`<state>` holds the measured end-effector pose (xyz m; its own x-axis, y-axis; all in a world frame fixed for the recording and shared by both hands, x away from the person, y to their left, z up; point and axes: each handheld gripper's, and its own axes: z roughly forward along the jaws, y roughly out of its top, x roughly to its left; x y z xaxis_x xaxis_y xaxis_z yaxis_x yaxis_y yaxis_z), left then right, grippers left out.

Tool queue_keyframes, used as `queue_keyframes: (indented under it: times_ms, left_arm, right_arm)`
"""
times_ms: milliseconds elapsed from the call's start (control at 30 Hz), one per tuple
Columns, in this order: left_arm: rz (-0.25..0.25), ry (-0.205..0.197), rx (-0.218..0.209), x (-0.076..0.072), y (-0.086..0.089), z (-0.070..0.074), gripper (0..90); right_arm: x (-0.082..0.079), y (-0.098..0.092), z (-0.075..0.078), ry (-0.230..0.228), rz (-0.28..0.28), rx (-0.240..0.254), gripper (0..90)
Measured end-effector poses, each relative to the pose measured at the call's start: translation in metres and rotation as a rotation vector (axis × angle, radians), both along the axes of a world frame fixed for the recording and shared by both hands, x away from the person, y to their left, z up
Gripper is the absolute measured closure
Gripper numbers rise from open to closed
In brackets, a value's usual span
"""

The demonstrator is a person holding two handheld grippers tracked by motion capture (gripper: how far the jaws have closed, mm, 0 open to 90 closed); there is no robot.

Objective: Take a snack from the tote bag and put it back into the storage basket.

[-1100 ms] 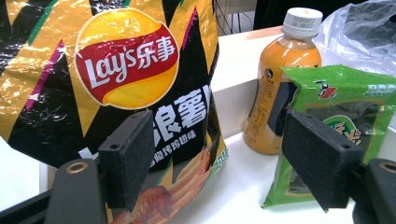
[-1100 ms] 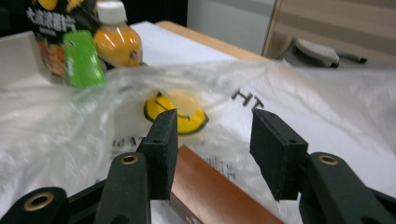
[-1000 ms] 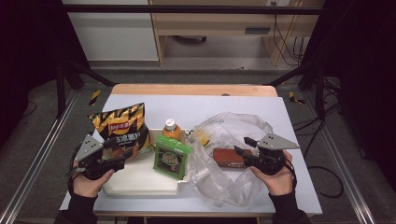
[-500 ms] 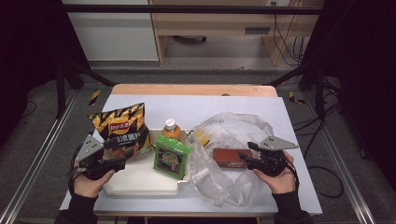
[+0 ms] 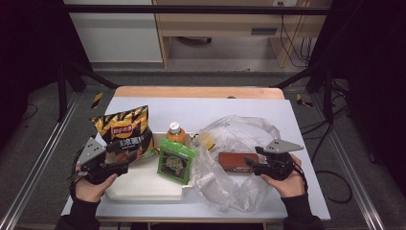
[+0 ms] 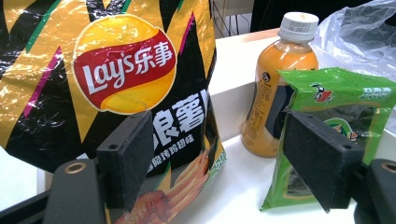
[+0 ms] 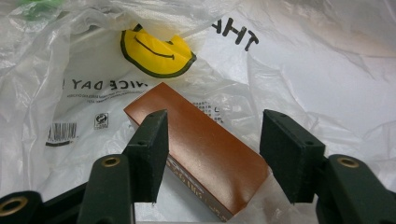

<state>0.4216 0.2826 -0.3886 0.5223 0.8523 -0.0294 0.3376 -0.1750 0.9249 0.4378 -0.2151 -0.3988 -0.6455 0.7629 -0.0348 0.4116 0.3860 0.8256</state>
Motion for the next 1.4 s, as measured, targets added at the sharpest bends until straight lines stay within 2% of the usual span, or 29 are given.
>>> queue_keyframes:
  times_ms: [300,500,833,1033,1133,1300,1400]
  left_arm:
    - [0.006,-0.001,-0.002,0.000,0.001,0.001,24.1]
    - [0.004,-0.004,-0.006,0.000,0.002,0.002,24.1]
    - [0.007,0.000,0.000,0.001,0.002,0.001,24.0]
    - [0.013,-0.007,-0.009,0.000,0.003,0.004,24.0]
    - [0.015,-0.008,-0.009,0.001,0.003,0.004,24.0]
    - [0.016,-0.009,-0.008,0.001,0.003,0.004,24.0]
    - [0.015,-0.010,-0.007,0.001,0.003,0.005,24.0]
  right_arm:
    - [0.005,0.004,0.009,-0.005,0.031,-0.028,35.7]
    - [0.010,0.006,0.008,0.006,0.051,-0.060,32.3]
    - [0.022,0.012,0.013,0.026,0.118,-0.103,30.5]
    - [0.034,0.015,0.013,0.059,0.158,-0.130,29.1]
    - [0.039,0.017,0.012,0.074,0.183,-0.160,28.8]
    - [0.043,0.021,0.010,0.097,0.226,-0.164,29.7]
    - [0.045,0.025,0.004,0.116,0.261,-0.214,30.0]
